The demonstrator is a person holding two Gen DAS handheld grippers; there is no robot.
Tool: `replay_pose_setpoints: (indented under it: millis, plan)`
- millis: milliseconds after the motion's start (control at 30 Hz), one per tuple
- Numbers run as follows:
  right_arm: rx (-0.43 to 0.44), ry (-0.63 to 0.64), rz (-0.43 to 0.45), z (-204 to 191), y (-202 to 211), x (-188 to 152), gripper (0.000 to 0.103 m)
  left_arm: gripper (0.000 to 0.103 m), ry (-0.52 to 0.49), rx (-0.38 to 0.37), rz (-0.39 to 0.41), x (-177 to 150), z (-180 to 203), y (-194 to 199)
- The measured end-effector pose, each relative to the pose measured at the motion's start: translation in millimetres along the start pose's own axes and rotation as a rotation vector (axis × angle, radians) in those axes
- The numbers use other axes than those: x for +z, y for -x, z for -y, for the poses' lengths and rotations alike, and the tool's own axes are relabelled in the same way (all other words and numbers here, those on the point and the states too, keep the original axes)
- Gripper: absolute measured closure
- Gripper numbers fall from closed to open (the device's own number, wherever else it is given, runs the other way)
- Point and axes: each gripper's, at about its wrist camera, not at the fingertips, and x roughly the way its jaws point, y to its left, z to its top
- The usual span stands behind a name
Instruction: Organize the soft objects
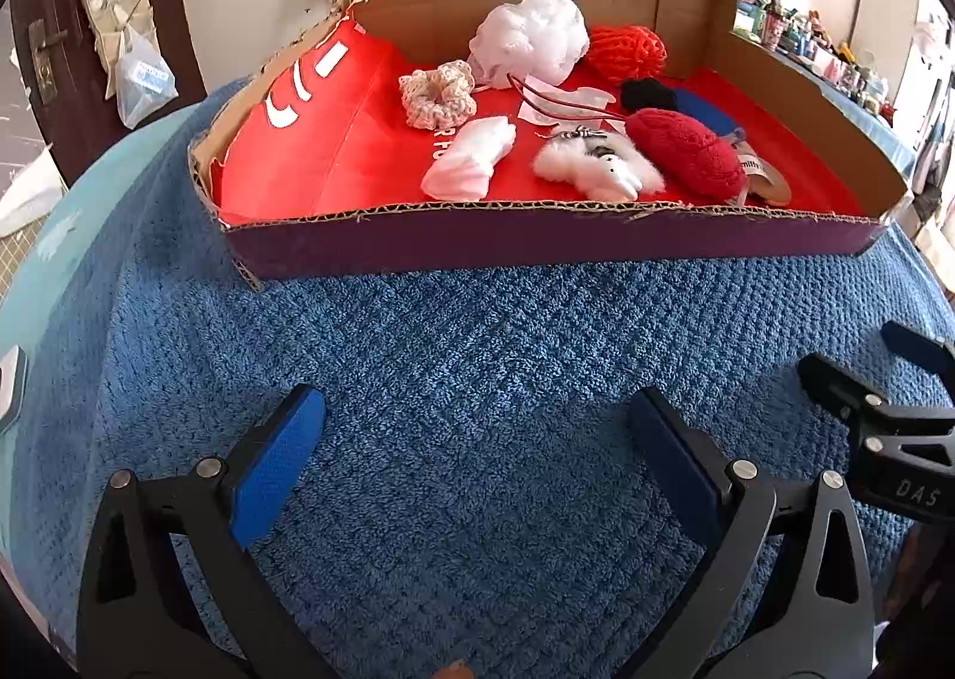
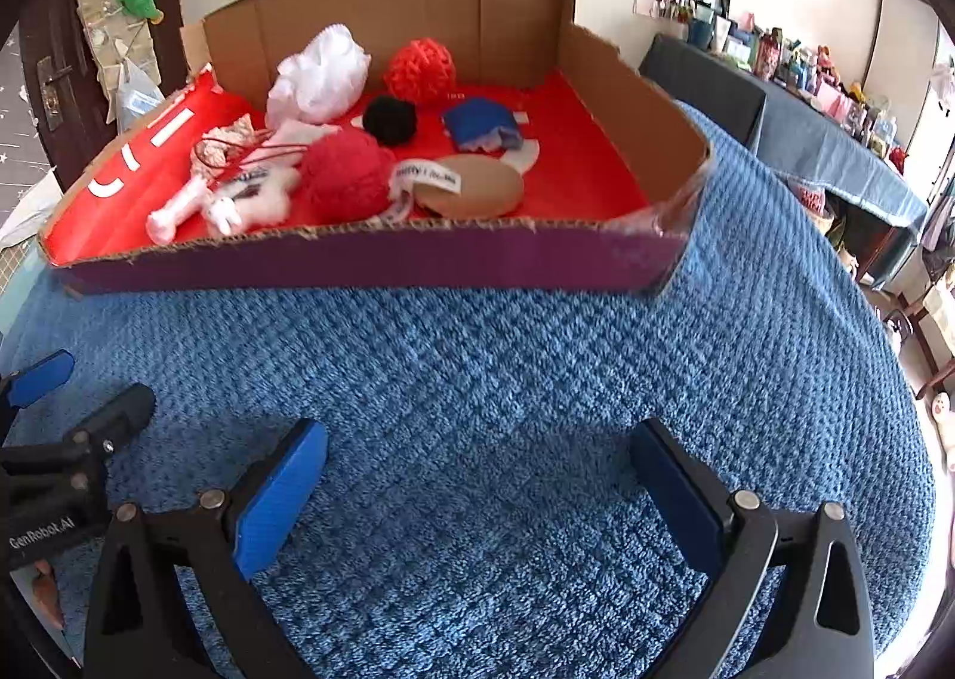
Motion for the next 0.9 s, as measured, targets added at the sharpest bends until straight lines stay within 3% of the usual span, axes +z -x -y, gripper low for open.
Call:
replay_pose_setpoints:
  millis: [900]
  plan:
    - [0.001, -0.007, -0.001, 0.7, -3.7, -0.4, 0.000, 0.000, -0.002, -0.004, -0.006, 0.5, 0.4, -3.3]
